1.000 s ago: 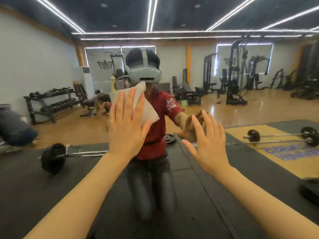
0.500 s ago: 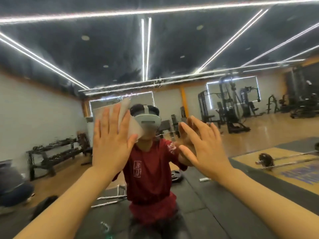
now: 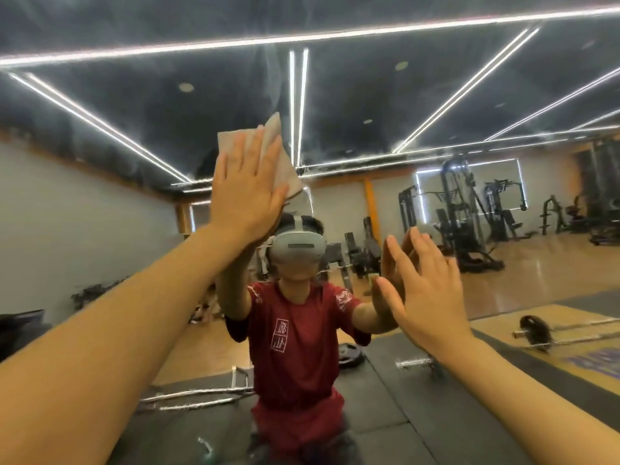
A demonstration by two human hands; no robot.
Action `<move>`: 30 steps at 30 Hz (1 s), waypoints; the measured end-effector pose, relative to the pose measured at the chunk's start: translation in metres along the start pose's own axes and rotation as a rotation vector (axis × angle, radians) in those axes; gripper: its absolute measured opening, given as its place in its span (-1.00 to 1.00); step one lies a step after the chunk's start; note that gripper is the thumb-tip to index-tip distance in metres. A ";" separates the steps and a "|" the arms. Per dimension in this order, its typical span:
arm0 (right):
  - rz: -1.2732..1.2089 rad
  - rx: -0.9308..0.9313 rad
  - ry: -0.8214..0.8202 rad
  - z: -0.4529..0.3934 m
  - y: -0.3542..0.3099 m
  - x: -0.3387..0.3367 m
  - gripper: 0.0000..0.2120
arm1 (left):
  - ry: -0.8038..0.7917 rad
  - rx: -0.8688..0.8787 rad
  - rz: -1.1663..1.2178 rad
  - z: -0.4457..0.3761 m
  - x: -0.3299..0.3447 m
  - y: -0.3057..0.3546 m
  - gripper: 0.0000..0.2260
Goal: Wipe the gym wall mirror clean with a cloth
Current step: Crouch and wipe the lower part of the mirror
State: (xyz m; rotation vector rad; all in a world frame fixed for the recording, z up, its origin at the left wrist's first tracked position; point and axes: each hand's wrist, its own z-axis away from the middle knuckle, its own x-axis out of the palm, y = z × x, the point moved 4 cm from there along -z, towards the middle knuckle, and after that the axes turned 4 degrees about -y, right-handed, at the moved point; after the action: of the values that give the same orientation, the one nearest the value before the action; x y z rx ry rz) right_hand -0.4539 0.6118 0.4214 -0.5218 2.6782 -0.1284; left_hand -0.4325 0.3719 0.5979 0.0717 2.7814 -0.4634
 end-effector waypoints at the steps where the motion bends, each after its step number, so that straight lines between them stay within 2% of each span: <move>1: 0.003 -0.005 0.003 0.000 -0.001 0.000 -0.39 | 0.001 0.023 -0.004 -0.006 0.002 0.014 -0.39; 3: 0.016 -0.012 -0.001 0.000 0.001 0.000 -0.40 | -0.011 0.127 -0.040 -0.005 0.011 0.040 -0.40; 5: 0.019 -0.015 -0.018 0.000 0.003 -0.002 -0.40 | -0.041 0.331 -0.108 0.012 0.022 0.056 -0.43; 7: 0.016 -0.019 -0.044 0.000 0.005 -0.005 -0.40 | -0.089 0.539 -0.184 0.024 0.024 0.050 -0.45; 8: 0.018 -0.023 -0.052 0.000 0.006 -0.006 -0.40 | -0.092 0.581 -0.197 0.022 0.019 0.043 -0.46; 9: 0.023 -0.031 -0.055 0.000 0.007 -0.006 -0.40 | -0.089 0.563 -0.172 0.017 0.013 0.036 -0.46; 12: 0.028 -0.032 -0.066 0.001 0.007 -0.006 -0.40 | -0.030 0.278 0.025 -0.007 -0.002 0.026 -0.41; 14: 0.021 -0.030 -0.070 0.001 0.006 -0.006 -0.40 | -0.029 0.200 -0.014 -0.008 0.004 0.037 -0.40; 15: 0.018 -0.033 -0.075 0.001 0.005 -0.007 -0.40 | -0.041 0.219 -0.036 0.000 0.011 0.045 -0.41; 19: 0.009 -0.062 -0.129 0.002 0.009 -0.012 -0.38 | -0.103 0.471 -0.077 0.050 0.033 0.055 -0.49; 22: -0.019 -0.071 -0.181 0.002 0.013 -0.015 -0.30 | -0.129 0.557 -0.111 0.055 0.032 0.046 -0.49; 24: -0.009 -0.069 -0.203 0.001 0.012 -0.016 -0.24 | -0.135 0.484 -0.104 0.042 0.029 0.055 -0.46; 27: -0.058 -0.062 -0.251 0.001 0.010 -0.019 -0.21 | -0.122 0.266 -0.071 0.028 0.031 0.082 -0.44; 30: -0.119 -0.054 -0.254 0.000 0.010 -0.029 -0.19 | -0.147 0.295 -0.095 0.039 0.033 0.091 -0.42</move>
State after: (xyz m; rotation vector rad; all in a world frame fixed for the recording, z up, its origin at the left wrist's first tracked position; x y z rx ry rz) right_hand -0.4331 0.6322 0.4302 -0.6668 2.4094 -0.0219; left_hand -0.4432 0.4448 0.5244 -0.0274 2.5619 -0.8643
